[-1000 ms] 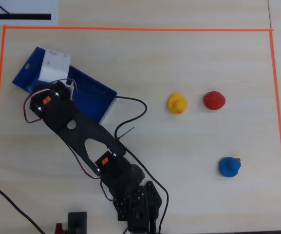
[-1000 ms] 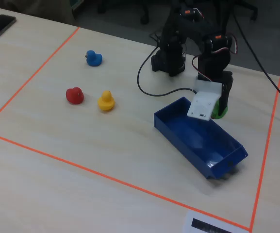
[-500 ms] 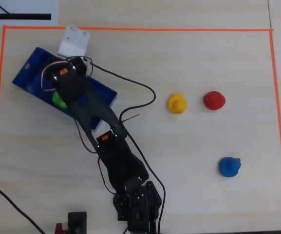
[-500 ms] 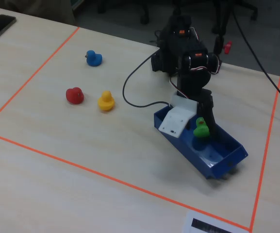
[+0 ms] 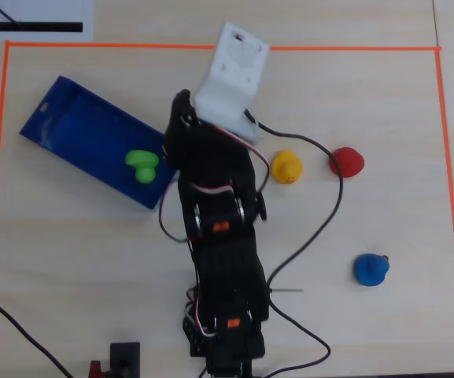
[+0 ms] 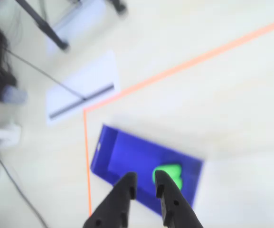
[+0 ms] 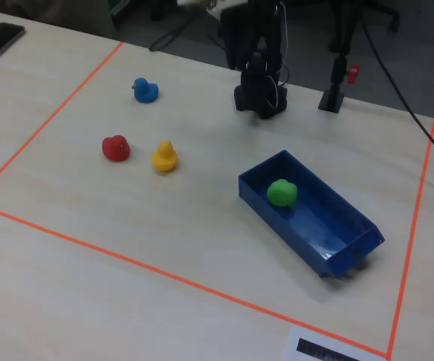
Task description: Grasp green duck and put it into box.
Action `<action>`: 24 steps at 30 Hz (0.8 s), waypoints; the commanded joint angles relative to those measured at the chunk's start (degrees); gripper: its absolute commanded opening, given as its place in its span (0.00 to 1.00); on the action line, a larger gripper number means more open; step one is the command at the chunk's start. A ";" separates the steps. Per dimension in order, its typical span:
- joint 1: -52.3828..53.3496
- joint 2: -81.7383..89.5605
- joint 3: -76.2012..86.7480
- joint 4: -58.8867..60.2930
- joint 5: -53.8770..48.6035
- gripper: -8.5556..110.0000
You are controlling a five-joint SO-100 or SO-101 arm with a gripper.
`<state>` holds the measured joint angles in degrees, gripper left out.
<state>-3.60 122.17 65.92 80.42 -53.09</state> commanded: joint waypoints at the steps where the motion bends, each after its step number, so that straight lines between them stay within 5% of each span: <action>1: 6.06 23.55 14.94 -6.06 -3.60 0.07; 13: 4.22 67.50 74.36 -6.59 -7.21 0.07; 24: 4.04 67.50 106.00 -5.36 -14.59 0.07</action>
<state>0.97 189.58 164.27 75.15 -64.95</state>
